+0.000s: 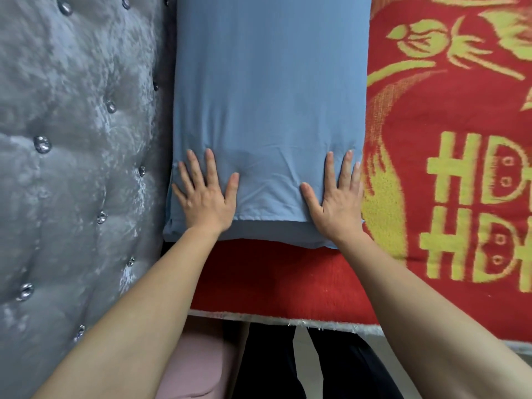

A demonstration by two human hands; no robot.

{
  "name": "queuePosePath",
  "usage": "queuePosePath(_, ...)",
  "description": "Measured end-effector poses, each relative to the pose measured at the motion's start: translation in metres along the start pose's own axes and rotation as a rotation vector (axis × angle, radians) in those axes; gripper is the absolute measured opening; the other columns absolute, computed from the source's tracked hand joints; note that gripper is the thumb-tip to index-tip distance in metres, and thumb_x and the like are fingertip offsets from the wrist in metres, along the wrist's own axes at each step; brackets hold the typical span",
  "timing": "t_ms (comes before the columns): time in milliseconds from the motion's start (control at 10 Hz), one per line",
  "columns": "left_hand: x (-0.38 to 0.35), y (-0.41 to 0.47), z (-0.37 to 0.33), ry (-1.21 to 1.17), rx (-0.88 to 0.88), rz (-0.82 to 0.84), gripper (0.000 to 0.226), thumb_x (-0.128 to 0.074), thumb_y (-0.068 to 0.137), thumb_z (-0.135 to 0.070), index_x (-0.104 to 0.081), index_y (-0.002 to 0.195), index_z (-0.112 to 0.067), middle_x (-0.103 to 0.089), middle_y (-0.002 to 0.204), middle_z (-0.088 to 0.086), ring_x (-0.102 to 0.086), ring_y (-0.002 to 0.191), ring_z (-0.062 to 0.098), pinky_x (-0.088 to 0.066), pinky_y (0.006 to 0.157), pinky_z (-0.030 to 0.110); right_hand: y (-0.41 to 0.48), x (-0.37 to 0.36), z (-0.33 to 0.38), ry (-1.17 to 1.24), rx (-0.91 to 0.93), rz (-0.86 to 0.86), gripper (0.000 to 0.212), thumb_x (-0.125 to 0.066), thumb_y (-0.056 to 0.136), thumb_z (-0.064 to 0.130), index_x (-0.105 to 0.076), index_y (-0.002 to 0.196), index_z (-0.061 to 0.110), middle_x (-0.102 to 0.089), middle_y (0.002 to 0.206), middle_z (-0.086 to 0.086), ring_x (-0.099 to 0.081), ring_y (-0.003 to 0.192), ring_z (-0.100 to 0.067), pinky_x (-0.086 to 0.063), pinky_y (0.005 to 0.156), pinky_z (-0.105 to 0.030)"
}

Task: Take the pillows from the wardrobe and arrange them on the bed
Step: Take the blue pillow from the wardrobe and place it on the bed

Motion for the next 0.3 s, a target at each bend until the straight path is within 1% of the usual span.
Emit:
queuePosePath(100, 0.001, -0.025, -0.002, 0.028, 0.010, 0.041, 0.075, -0.012, 0.093, -0.067, 0.002, 0.153, -0.024, 0.001, 0.163, 0.015, -0.001, 0.148, 0.037, -0.009, 0.116, 0.062, -0.022, 0.000, -0.003, -0.026, 0.047, 0.082, 0.081, -0.033, 0.094, 0.066, -0.010, 0.157, 0.022, 0.002, 0.164, -0.019, 0.001, 0.149, -0.042, -0.012, 0.120, -0.053)
queuePosePath(200, 0.005, -0.046, -0.006, 0.039, 0.042, 0.118, 0.075, -0.014, 0.094, -0.063, -0.002, 0.154, -0.019, 0.001, 0.163, 0.014, 0.001, 0.149, 0.035, -0.008, 0.119, 0.060, -0.032, 0.006, -0.006, -0.055, 0.046, 0.180, 0.081, -0.033, 0.094, 0.067, -0.006, 0.157, 0.023, 0.003, 0.164, -0.018, 0.000, 0.149, -0.043, -0.010, 0.121, -0.051)
queuePosePath(300, 0.033, -0.050, -0.020, 0.050, 0.070, 0.131, 0.074, -0.015, 0.096, -0.059, -0.004, 0.154, -0.013, 0.004, 0.163, 0.014, 0.004, 0.149, 0.034, -0.008, 0.119, 0.061, -0.031, 0.034, 0.001, -0.104, 0.052, 0.207, 0.084, -0.033, 0.090, 0.071, -0.009, 0.157, 0.024, -0.003, 0.164, -0.016, -0.008, 0.148, -0.040, -0.018, 0.118, -0.053)
Point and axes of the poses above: each hand's wrist, its own y-axis towards the middle knuckle, its own x-axis out of the back of the hand, z = x × y, the point moved 7 cm from there along y, towards the middle knuckle
